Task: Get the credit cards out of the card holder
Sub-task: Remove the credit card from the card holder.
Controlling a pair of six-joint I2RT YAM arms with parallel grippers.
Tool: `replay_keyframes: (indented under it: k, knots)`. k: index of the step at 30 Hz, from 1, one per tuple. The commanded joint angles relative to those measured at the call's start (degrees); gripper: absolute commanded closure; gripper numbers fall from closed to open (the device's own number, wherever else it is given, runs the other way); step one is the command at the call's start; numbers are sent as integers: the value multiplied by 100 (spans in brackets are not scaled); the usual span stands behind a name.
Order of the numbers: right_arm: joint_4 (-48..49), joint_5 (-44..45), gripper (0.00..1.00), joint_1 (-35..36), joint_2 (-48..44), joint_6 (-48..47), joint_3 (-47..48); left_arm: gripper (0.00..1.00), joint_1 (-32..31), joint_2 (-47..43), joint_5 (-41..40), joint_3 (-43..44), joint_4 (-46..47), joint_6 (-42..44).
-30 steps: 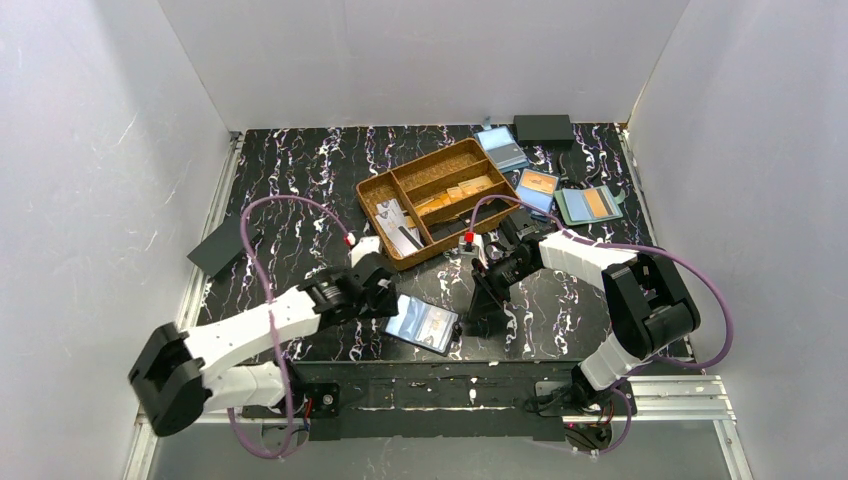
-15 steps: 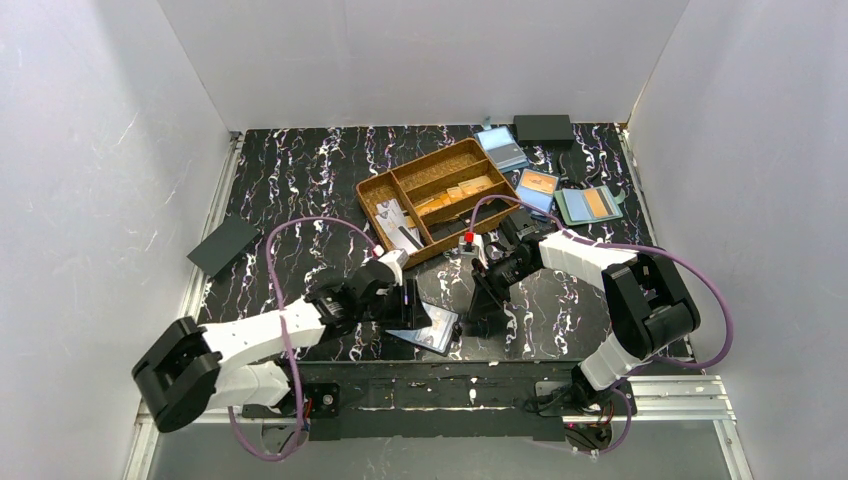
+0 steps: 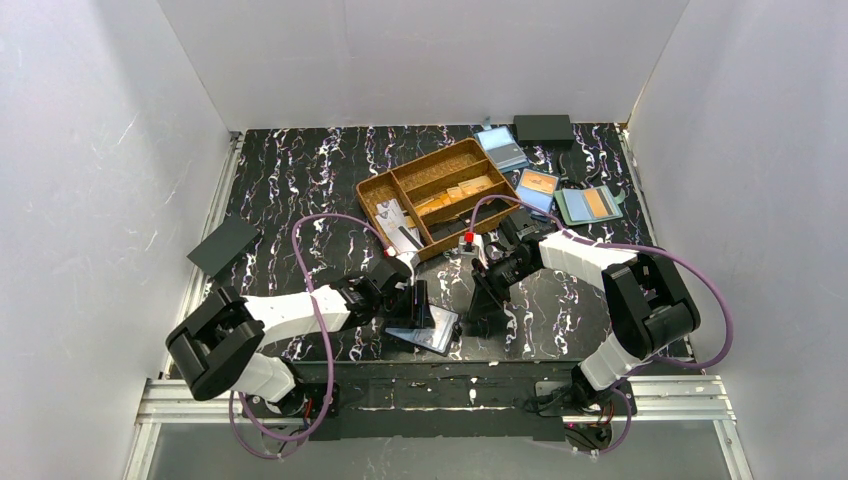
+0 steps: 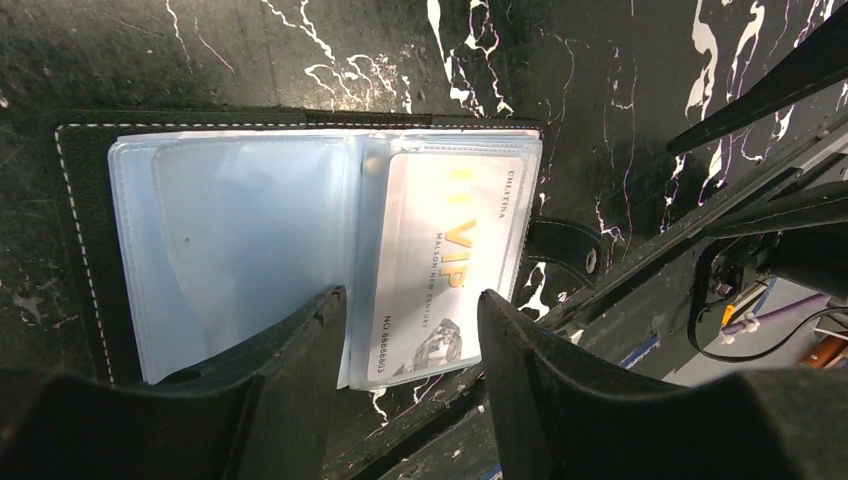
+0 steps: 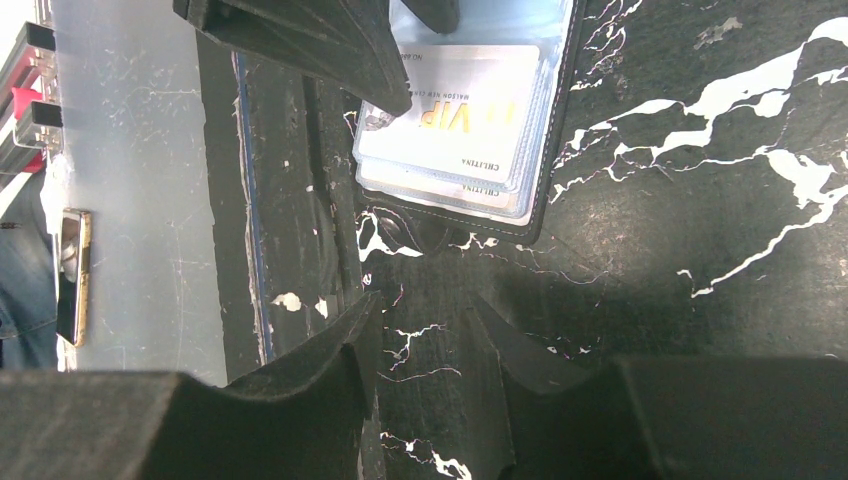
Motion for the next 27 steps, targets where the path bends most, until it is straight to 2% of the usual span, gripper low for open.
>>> replay_keyframes:
  k: [1,7,11,17,23,27]
  knots:
    - [-92,-178,58,31,-160,-87,150,51,-29,90,-192,37,-115,21]
    - [-100,-188,58,31,-173,-86,153,64,-31,143,-353,-215,180,-879]
    - [-102,-196,58,31,-192,-87,168,69,-139,254,-559,-207,331,-1462]
    - [-129,-231,58,31,-263,-86,186,100,-399,461,-1042,-187,975,-2248]
    - [-122,-275,58,31,-361,-69,186,100,-501,729,-1612,-290,1509,-3113]
    - [-95,-353,57,31,-394,-33,143,100,-592,680,-2148,-341,1546,-3375]
